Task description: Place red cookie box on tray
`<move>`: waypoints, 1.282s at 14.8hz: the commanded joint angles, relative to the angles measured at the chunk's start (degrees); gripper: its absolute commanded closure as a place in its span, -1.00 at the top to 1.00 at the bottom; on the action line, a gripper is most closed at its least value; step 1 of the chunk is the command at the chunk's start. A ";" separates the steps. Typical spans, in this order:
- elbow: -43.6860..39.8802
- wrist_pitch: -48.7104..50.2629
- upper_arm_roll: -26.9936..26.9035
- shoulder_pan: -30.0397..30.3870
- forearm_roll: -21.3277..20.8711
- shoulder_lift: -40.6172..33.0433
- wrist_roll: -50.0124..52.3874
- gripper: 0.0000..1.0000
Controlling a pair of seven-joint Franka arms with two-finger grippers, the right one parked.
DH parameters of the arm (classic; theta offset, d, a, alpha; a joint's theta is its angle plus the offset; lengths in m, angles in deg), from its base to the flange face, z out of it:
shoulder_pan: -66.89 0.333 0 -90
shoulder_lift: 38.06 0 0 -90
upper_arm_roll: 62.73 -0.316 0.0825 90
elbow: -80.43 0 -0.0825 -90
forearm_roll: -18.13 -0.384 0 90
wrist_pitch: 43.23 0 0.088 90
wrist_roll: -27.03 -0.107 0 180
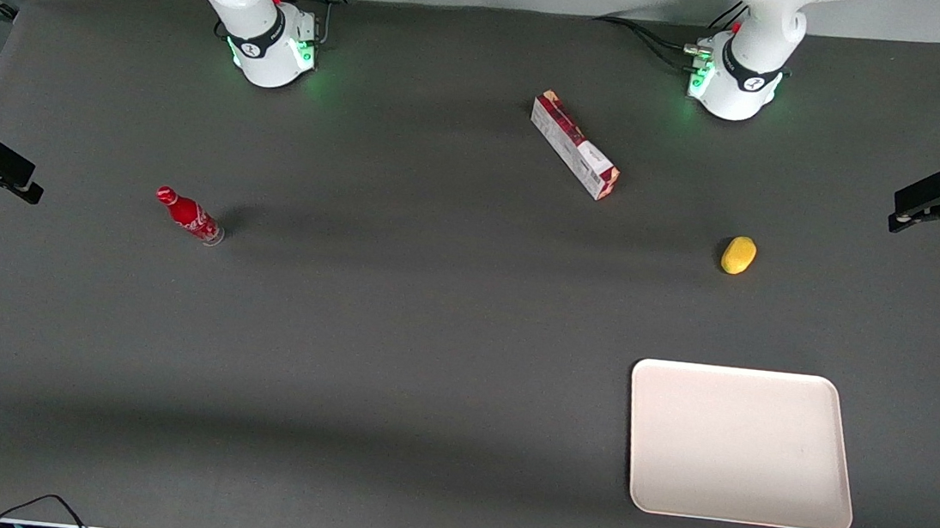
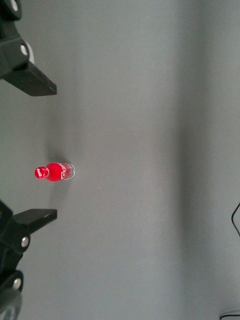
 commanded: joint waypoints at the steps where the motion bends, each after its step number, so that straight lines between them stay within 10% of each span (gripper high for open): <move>1: -0.21 4.49 -0.30 -0.68 -0.83 -1.34 0.75 1.00; 9: 5.03 20.84 8.90 -1.47 6.37 -14.24 23.56 1.00; 19: 26.40 1.90 21.94 -9.37 14.20 -18.05 57.95 1.00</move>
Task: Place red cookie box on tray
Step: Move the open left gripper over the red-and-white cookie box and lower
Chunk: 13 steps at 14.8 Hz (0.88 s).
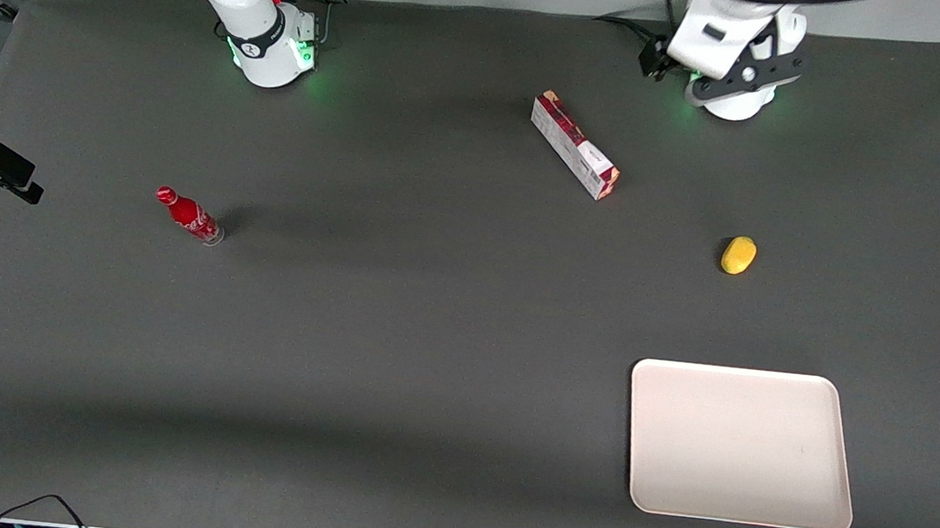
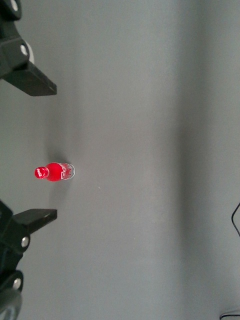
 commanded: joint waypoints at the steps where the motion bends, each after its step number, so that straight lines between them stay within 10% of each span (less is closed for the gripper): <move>1: 8.93 -9.71 -0.31 -3.00 1.34 -1.25 7.11 1.00; 13: 34.69 -44.60 3.91 -14.51 2.22 2.53 26.89 1.00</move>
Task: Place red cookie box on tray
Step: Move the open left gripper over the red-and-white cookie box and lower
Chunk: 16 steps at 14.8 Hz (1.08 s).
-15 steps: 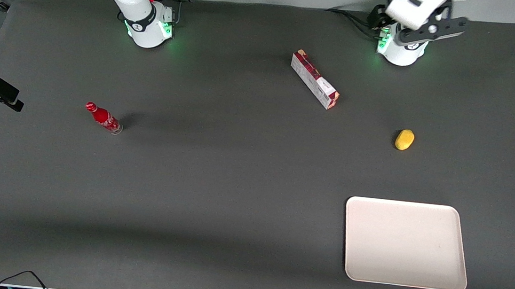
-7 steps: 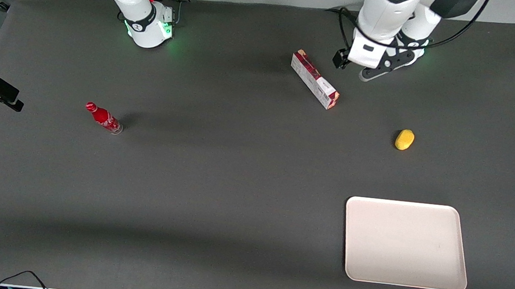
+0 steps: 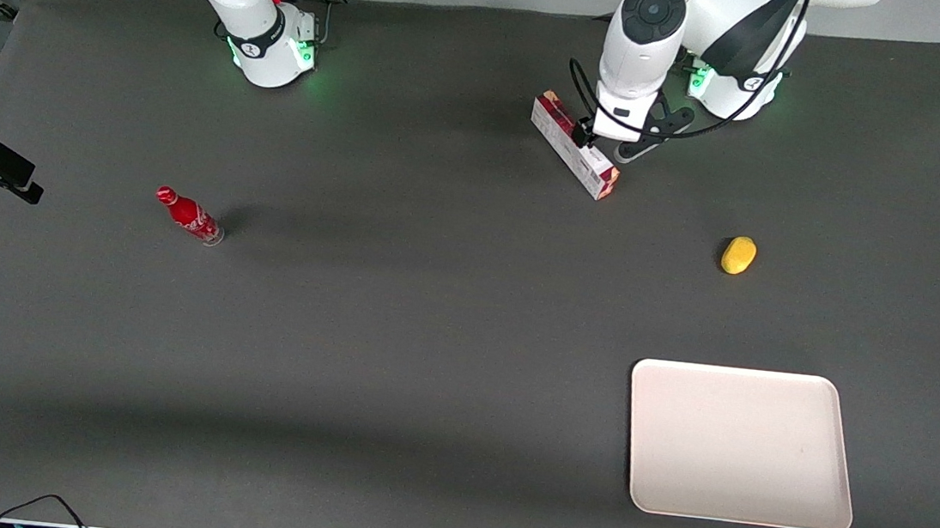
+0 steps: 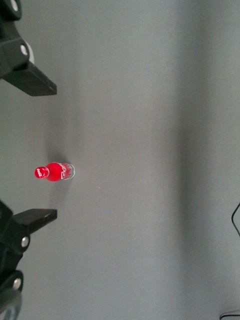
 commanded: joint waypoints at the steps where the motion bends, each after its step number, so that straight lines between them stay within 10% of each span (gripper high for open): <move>1: 7.55 -8.93 -0.44 -4.35 0.68 -0.81 3.77 1.00; 16: 18.28 -35.39 12.74 -6.74 -1.16 6.66 18.62 1.00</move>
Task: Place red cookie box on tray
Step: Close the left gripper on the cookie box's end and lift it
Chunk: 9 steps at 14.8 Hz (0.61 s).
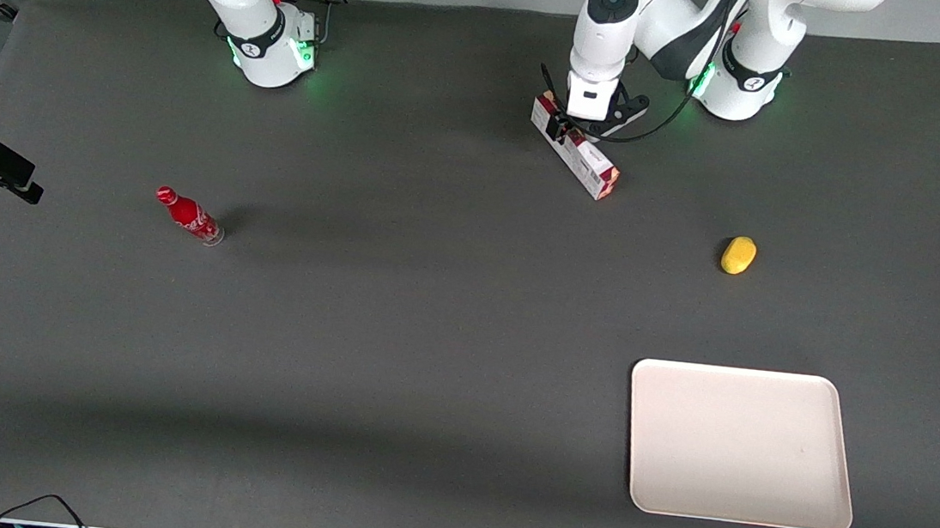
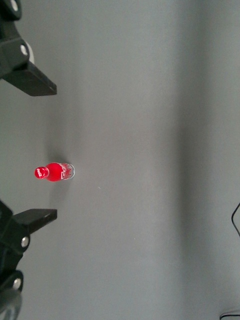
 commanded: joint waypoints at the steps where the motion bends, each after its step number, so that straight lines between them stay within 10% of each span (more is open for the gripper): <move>1: 2.29 -5.32 1.84 -0.72 -1.34 0.72 3.79 1.00; 9: 3.09 -6.66 1.84 0.24 -25.49 7.39 26.28 1.00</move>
